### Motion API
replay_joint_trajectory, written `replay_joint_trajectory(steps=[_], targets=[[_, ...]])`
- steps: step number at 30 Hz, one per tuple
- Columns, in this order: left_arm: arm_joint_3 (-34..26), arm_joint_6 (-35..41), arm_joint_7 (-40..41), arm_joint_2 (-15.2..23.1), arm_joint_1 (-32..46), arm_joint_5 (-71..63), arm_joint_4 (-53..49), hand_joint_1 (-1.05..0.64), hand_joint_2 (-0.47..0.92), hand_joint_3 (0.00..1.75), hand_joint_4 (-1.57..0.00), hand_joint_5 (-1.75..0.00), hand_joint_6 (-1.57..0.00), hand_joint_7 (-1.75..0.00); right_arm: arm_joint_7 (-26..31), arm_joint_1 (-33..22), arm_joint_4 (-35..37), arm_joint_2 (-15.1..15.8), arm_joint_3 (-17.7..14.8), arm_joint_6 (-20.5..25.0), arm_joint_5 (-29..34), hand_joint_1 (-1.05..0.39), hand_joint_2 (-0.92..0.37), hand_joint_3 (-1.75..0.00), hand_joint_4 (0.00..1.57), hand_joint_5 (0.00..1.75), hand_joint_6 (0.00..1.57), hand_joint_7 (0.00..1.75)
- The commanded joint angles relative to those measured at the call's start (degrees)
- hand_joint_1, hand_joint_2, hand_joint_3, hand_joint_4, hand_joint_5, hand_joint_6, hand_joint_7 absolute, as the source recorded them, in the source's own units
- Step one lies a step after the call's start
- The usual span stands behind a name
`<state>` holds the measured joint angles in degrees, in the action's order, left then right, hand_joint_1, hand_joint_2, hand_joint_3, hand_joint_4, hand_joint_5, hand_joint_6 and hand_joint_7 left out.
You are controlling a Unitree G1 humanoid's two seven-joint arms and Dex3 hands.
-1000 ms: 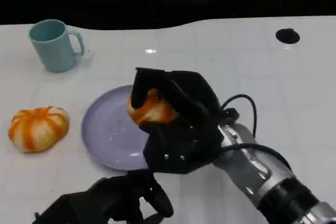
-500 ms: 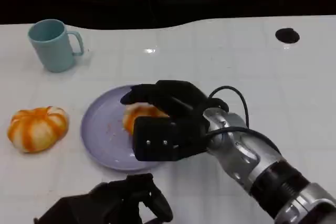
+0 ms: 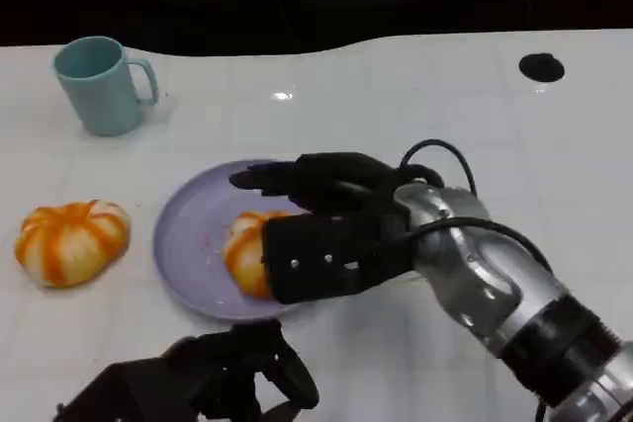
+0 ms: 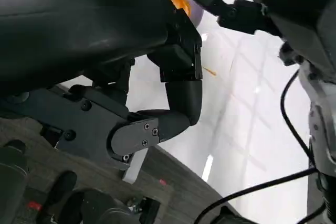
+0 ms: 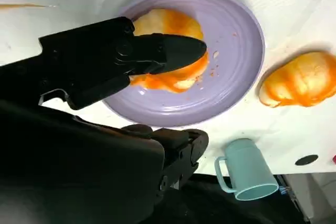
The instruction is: Grasp the bread from the table and place it into the plate.
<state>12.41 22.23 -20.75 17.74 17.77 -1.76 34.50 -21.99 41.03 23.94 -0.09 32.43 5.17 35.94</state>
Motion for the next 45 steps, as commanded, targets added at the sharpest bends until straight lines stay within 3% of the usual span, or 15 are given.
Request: replay_joint_trajectory(steps=[1,11,18,22,27,31,32,33,34,38,40,45], targets=[[-0.20,-0.63,-0.11,0.81,-0.44,-0.11,-1.10,-0.33,0.80,0.74,-0.65,-1.75,-0.58,-1.48,-2.22,-2.28,-7.70,2.53,-2.15,2.33,-1.73,-0.76,-0.92,-0.40,0.05,0.27,0.21,0.02],[0.44,-2.03,0.63,0.31,-0.40,-0.69,-2.01,-0.34,0.81,0.72,-0.67,-1.75,-0.58,-1.47,-2.26,-16.58,-28.39,10.26,-8.34,0.62,-6.93,-0.62,-0.92,-0.36,0.27,0.39,0.35,0.07],[0.50,-1.36,0.66,0.03,-0.10,-0.32,-1.37,-0.33,0.81,0.72,-0.67,-1.75,-0.58,-1.49,1.97,-27.66,-37.91,13.94,-12.60,-4.83,-8.89,-0.54,-0.92,-0.26,0.43,0.52,0.51,0.13],[0.20,-1.67,0.59,-0.08,0.32,0.09,-1.21,-0.33,0.82,0.72,-0.66,-1.75,-0.57,-1.48,4.86,-34.36,-40.65,15.65,-15.95,-9.78,-11.49,-0.45,-0.92,-0.21,0.51,0.78,0.65,0.20],[-0.17,-2.44,0.34,0.22,0.51,0.07,-1.30,-0.35,0.82,0.70,-0.64,-1.75,-0.58,-1.48,7.72,-40.46,-42.19,16.51,-19.24,-13.60,-13.30,-0.34,-0.92,-0.16,0.64,0.91,0.80,0.28],[-0.59,-2.32,0.12,0.25,0.55,0.50,-1.38,-0.35,0.83,0.69,-0.63,-1.75,-0.58,-1.47,9.93,-44.44,-42.63,16.52,-21.84,-16.82,-15.56,-0.18,-0.91,-0.15,0.71,1.21,0.92,0.43],[-0.63,-2.26,0.11,0.28,0.54,0.47,-1.40,-0.35,0.83,0.69,-0.63,-1.75,-0.58,-1.47,10.22,-45.21,-42.82,16.53,-22.41,-17.16,-15.90,-0.15,-0.87,-0.24,0.73,1.22,0.91,0.50],[-0.64,-2.37,0.10,0.31,0.51,0.40,-1.49,-0.35,0.83,0.69,-0.63,-1.75,-0.58,-1.47,10.56,-45.99,-43.12,16.57,-23.02,-17.30,-16.09,-0.13,-0.78,-0.42,0.75,1.22,0.89,0.59],[-0.66,-2.38,0.11,0.30,0.48,0.37,-1.55,-0.35,0.83,0.69,-0.63,-1.75,-0.58,-1.47,10.85,-46.69,-43.46,16.66,-23.62,-17.34,-16.09,-0.09,-0.63,-0.72,0.76,1.28,0.88,0.73],[-0.66,-2.65,0.07,0.16,0.30,0.47,-1.94,-0.34,0.83,0.68,-0.63,-1.75,-0.59,-1.46,11.96,-49.31,-44.47,17.25,-25.51,-18.56,-15.07,-0.04,-0.43,-1.14,0.80,1.64,0.87,1.07],[-0.60,-2.84,0.01,0.28,0.26,0.34,-2.03,-0.34,0.83,0.68,-0.64,-1.75,-0.59,-1.46,12.76,-50.83,-44.77,17.59,-26.00,-19.47,-13.65,-0.04,-0.37,-1.22,0.84,1.70,0.89,1.15],[-0.61,-3.11,0.05,0.39,0.28,0.17,-2.05,-0.35,0.84,0.67,-0.64,-1.75,-0.60,-1.45,15.80,-55.11,-44.38,17.35,-26.62,-21.19,-11.02,-0.05,-0.28,-1.35,0.93,1.61,0.93,1.20]])
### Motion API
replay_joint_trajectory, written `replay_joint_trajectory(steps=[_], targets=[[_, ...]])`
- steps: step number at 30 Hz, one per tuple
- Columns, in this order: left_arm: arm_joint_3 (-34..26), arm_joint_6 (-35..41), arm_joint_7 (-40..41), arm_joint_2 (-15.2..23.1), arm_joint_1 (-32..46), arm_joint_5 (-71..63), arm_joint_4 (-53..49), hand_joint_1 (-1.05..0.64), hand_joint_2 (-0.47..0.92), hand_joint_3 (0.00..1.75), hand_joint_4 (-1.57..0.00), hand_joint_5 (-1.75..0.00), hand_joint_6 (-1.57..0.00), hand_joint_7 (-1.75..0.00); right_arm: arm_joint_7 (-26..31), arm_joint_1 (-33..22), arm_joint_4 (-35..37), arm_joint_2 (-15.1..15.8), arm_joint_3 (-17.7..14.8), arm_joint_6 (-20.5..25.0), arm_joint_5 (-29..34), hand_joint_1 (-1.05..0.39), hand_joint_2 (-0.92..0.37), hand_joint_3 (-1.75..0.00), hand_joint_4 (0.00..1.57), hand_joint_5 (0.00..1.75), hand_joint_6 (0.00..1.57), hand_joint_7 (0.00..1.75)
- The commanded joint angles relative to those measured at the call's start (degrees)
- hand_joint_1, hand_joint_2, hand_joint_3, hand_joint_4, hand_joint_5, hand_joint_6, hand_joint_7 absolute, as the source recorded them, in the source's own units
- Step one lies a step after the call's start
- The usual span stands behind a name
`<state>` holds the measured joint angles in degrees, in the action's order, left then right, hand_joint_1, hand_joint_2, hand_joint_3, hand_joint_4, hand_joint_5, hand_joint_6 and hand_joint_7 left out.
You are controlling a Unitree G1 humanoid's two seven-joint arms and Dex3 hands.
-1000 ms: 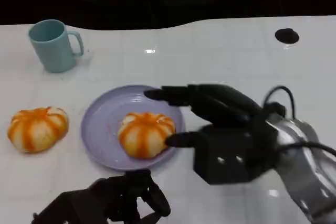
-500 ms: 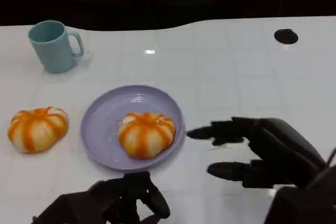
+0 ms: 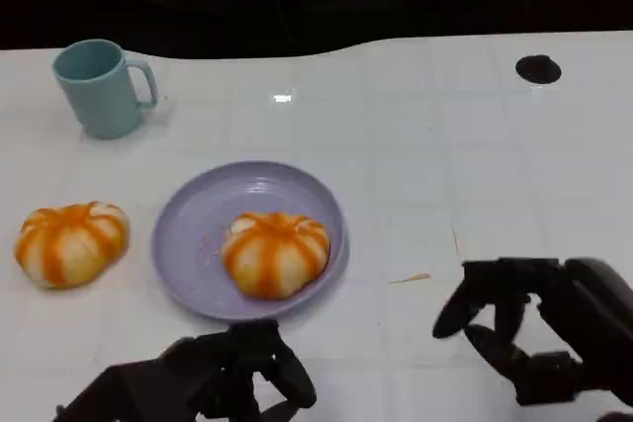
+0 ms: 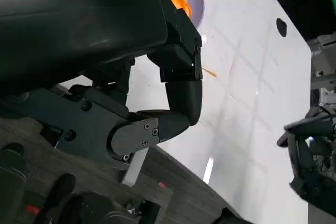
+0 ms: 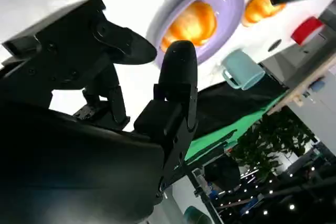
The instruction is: Grasp the bread from the table and place it into the plate.
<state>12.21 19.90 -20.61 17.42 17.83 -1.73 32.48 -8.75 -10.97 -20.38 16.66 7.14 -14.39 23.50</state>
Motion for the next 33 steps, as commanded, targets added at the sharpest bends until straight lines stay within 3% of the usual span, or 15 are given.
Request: replay_joint_trajectory(steps=[1,9,14,33], targets=[[-0.48,-0.84,-0.13,0.78,0.24,0.15,-0.03,-0.35,0.84,0.67,-0.64,-1.75,-0.60,-1.45,3.29,-3.57,0.38,0.46,-1.37,-2.12,1.74,-0.03,-0.25,-1.39,0.92,1.63,0.92,1.23],[-1.12,-2.20,-0.34,1.40,0.66,0.18,-0.42,-0.35,0.84,0.66,-0.63,-1.75,-0.60,-1.45,8.78,-4.69,4.32,-0.15,-1.31,-4.42,5.29,-0.03,-0.20,-1.45,0.91,1.67,0.88,1.30],[-1.78,-2.64,-0.64,1.61,0.98,0.74,-0.66,-0.34,0.83,0.66,-0.63,-1.75,-0.60,-1.44,11.83,-4.23,6.27,-0.39,-0.96,-4.82,8.39,-0.03,-0.26,-1.31,0.94,1.64,0.90,1.27],[-2.52,-4.67,-0.97,1.81,1.03,1.53,-2.42,-0.31,0.83,0.67,-0.62,-1.75,-0.59,-1.44,11.96,-2.98,6.70,-0.48,-0.19,-1.96,10.00,-0.02,-0.26,-1.23,0.95,1.60,0.94,1.17]])
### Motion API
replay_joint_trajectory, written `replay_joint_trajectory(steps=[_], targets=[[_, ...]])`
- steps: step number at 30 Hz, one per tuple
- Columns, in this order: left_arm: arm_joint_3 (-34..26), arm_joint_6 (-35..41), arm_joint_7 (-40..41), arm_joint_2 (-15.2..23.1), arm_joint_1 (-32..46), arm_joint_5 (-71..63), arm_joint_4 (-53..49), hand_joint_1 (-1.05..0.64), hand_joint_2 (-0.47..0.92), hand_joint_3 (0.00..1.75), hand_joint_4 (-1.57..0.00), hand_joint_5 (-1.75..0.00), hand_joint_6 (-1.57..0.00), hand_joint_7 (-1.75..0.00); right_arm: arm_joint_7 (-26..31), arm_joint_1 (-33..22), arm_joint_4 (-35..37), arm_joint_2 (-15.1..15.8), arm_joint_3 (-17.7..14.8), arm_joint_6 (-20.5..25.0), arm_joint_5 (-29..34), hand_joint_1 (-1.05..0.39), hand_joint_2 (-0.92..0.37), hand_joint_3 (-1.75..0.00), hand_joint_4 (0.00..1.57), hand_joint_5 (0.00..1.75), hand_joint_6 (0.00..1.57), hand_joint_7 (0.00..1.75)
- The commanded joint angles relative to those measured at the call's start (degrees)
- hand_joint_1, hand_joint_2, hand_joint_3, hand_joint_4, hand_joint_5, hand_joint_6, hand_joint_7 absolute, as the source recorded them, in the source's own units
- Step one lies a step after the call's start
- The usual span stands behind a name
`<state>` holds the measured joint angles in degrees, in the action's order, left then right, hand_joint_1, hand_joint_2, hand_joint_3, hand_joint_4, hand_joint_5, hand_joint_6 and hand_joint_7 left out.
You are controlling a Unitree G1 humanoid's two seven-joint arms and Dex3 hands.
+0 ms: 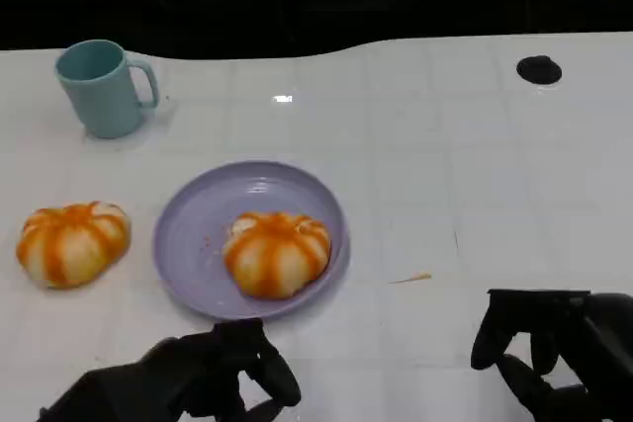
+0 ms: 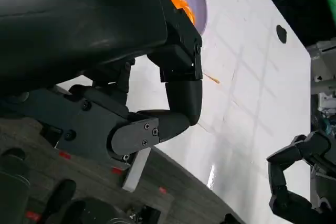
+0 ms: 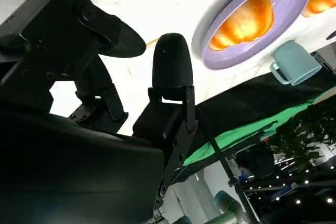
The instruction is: Grasp the bread from the table and place it into the plate.
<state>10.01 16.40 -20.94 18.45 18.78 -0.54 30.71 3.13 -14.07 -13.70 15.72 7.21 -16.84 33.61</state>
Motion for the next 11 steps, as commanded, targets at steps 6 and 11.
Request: replay_joint_trajectory(steps=[6,11], targets=[[-0.40,-0.47,-0.61,0.99,-0.02,0.10,-0.30,-0.32,0.84,0.67,-0.63,-1.75,-0.60,-1.44,0.03,0.23,-0.39,0.46,0.08,0.97,0.29,-0.02,-0.27,-1.21,0.95,1.61,0.96,1.13],[-0.55,-1.08,-0.92,1.17,0.01,0.25,-0.67,-0.32,0.83,0.68,-0.62,-1.75,-0.59,-1.45,0.33,0.42,-0.01,0.41,0.13,0.88,0.38,-0.02,-0.26,-1.22,0.96,1.61,0.97,1.13]])
